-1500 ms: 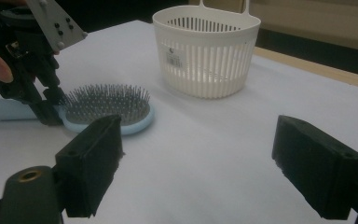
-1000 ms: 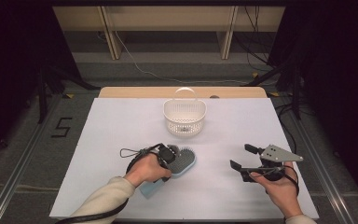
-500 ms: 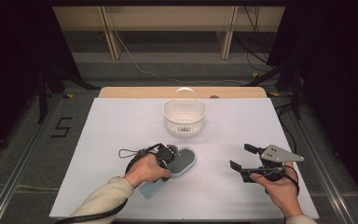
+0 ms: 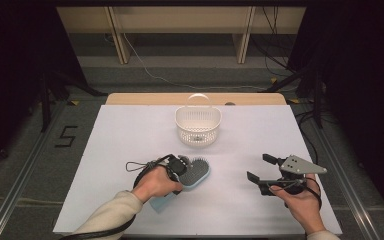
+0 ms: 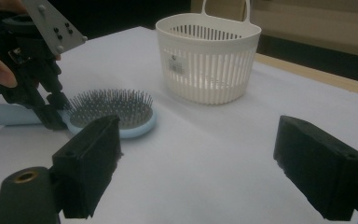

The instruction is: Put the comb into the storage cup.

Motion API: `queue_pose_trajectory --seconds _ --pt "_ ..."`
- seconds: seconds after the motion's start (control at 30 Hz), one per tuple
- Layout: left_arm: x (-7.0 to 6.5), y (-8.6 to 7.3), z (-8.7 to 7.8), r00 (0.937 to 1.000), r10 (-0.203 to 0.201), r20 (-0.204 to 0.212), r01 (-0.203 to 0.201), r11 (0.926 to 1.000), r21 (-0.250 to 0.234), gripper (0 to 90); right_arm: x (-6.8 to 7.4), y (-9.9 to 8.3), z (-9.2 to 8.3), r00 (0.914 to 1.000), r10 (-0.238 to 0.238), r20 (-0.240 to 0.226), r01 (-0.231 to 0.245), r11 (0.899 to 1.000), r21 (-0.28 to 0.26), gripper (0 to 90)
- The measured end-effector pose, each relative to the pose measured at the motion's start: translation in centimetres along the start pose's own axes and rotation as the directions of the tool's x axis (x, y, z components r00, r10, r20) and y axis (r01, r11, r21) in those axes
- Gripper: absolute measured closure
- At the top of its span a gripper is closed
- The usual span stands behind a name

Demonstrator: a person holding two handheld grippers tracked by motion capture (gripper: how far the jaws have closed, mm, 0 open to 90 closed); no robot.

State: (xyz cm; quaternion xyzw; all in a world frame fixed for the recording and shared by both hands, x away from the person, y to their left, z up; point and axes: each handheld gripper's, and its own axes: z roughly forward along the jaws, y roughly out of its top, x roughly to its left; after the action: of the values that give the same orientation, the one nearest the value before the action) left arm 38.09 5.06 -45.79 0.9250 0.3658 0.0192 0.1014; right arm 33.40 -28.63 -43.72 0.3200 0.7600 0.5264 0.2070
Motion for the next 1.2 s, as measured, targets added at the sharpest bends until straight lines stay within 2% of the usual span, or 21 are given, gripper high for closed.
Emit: queue_pose_trajectory --seconds 0.33,0.6,0.87,1.2 --pt "0.0 0.0 -0.5 1.0000 -0.002 -0.004 0.001 0.9997 -0.026 69.8 0.0 0.0 0.0 1.0000 0.002 0.000 -0.002 1.000 0.002 15.5" --pt "0.0 0.0 -1.1 0.9999 -0.010 -0.008 0.009 0.9966 -0.081 69.8 0.0 0.0 0.0 1.0000 0.002 0.000 -0.002 1.000 0.001 15.5" --pt "-0.3 0.0 -1.4 1.0000 -0.002 -0.006 0.001 0.9955 -0.095 69.8 0.0 0.0 0.0 1.0000 0.003 0.000 -0.003 1.000 0.001 15.5" --pt "-0.2 -0.2 -1.9 0.9999 -0.005 -0.016 0.003 0.9876 -0.157 69.8 -0.1 0.0 0.0 1.0000 0.001 0.000 -0.001 1.000 -0.001 15.5"
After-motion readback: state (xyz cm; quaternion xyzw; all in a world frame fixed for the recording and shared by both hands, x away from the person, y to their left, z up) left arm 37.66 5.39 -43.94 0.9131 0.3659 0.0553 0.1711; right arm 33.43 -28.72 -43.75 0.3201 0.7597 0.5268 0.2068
